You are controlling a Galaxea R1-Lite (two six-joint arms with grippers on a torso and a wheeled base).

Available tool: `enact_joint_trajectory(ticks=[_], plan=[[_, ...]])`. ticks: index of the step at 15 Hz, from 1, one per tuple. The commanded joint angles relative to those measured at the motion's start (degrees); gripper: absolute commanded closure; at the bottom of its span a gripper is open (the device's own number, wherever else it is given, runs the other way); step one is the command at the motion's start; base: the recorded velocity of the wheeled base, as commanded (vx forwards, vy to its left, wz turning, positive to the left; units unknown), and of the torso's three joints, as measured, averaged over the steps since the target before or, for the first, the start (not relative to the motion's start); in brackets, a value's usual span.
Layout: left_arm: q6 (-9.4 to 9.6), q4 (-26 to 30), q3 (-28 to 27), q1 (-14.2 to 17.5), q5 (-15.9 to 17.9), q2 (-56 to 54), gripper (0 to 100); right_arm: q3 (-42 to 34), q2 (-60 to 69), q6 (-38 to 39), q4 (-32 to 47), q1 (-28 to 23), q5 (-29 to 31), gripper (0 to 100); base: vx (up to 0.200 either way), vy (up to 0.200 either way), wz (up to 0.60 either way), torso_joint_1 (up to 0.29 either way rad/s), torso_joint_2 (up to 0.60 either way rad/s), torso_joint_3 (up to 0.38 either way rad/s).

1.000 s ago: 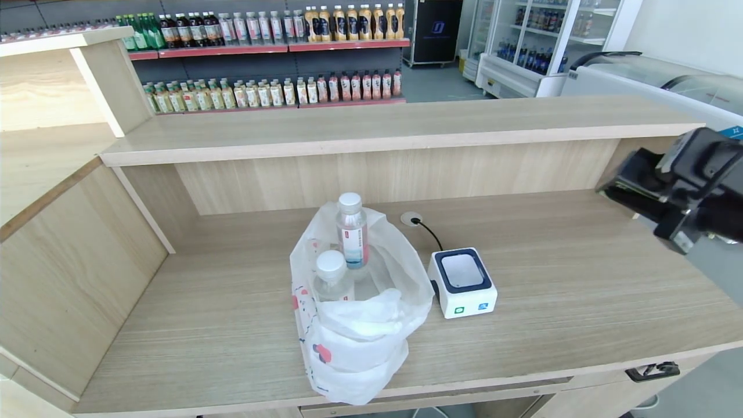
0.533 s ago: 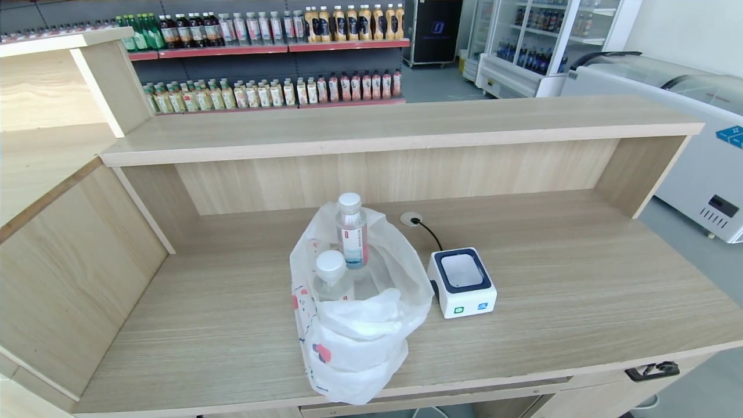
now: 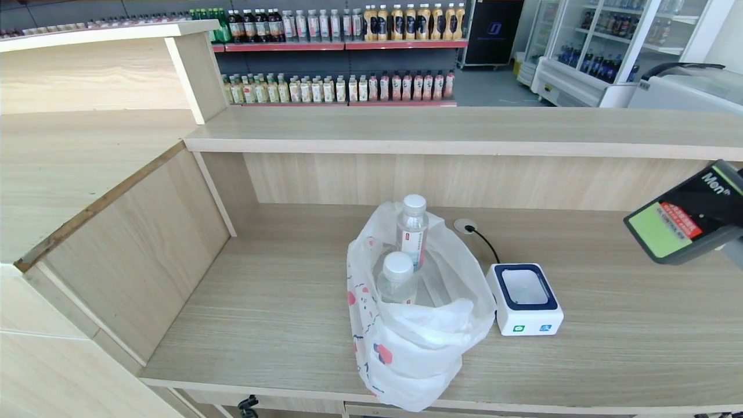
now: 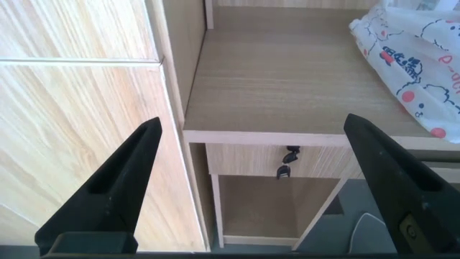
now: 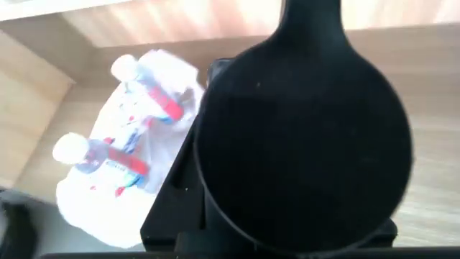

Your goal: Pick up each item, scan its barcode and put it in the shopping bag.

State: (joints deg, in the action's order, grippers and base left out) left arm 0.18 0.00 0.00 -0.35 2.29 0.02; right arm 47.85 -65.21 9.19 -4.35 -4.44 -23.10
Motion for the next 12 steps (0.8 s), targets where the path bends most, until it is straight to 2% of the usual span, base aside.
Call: enact_joint_trajectory(ticks=[1, 6, 8, 12], plan=[[-0.01, 0.00, 0.00, 0.00, -0.01, 0.06, 0, -2.32, -4.14, 1.88, 0.13, -1.89, -5.64, 100, 0.000, 0.000, 0.00, 0.000, 0.00, 0.000], [-0.01, 0.00, 0.00, 0.00, -0.01, 0.06, 0, -3.20, -12.31, 1.97, -0.31, -9.63, -20.23, 100, 0.000, 0.000, 0.00, 0.000, 0.00, 0.000], [-0.01, 0.00, 0.00, 0.00, -0.01, 0.06, 0, -1.79, -15.74, 2.06, -0.39, -11.65, -23.74, 100, 0.000, 0.000, 0.00, 0.000, 0.00, 0.000], [-0.01, 0.00, 0.00, 0.00, -0.01, 0.06, 0, -0.56, -21.98, 1.62, -1.27, -11.82, -28.58, 100, 0.000, 0.000, 0.00, 0.000, 0.00, 0.000]])
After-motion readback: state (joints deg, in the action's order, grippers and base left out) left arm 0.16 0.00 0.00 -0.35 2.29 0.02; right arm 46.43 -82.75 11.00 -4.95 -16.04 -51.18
